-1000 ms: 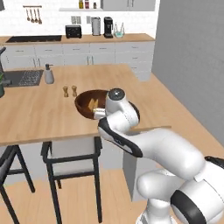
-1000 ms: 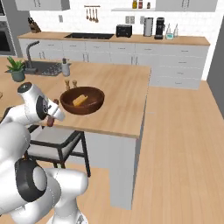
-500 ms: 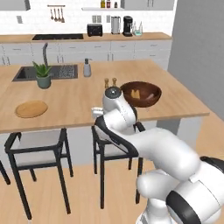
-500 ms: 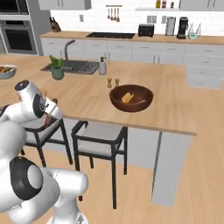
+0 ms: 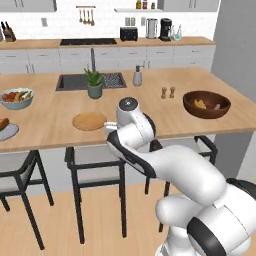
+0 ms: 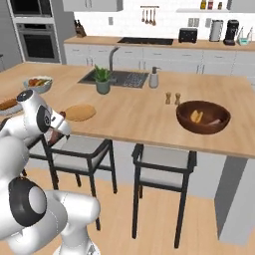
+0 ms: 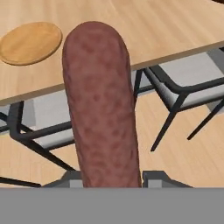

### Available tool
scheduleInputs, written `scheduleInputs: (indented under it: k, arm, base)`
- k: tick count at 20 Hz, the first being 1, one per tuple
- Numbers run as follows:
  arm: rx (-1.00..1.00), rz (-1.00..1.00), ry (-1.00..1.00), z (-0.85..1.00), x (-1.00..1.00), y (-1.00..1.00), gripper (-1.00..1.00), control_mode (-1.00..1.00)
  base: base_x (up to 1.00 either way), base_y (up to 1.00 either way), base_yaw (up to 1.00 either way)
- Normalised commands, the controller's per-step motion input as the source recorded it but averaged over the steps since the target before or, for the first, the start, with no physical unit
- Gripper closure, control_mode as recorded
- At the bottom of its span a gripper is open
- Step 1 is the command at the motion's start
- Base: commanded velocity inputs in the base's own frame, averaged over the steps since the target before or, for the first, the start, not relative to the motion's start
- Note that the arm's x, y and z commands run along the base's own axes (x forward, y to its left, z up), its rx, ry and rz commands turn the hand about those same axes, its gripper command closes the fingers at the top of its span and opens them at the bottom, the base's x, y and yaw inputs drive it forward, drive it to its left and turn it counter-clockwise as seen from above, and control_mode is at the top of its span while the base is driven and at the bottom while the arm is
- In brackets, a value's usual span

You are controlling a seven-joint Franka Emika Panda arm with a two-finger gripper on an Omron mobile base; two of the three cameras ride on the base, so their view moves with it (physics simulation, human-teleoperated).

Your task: Place one bun and one sausage from the bowl on each plate.

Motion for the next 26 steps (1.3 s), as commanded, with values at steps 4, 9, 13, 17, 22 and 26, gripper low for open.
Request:
scheduleInputs:
  k: [4,9,13,17,22,26]
  arm:
    - [0.00,0.00,0.00,0.00,0.00,0.00,1.00,1.00]
    - [0.00,0.00,0.00,0.00,0.00,0.00,1.00,1.00]
    - [0.00,0.00,0.00,0.00,0.00,0.00,1.00,1.00]
    - [0.00,0.00,0.00,0.00,0.00,0.00,1.00,1.00]
    - [0.00,0.00,0.00,0.00,0.00,0.00,1.00,1.00]
    - [0.28,-0.01,-0.10,0.01,0.73,0.23,1.00,-1.00]
  base:
    - [0.00,1.00,-0.05]
    - [0.02,1.00,-0.05]
    - [0.28,1.00,-0.10]
    - [0.58,0.78,-0.16]
    - [0.63,0.06,-0.09]
    - [0.18,0.00,-0.01]
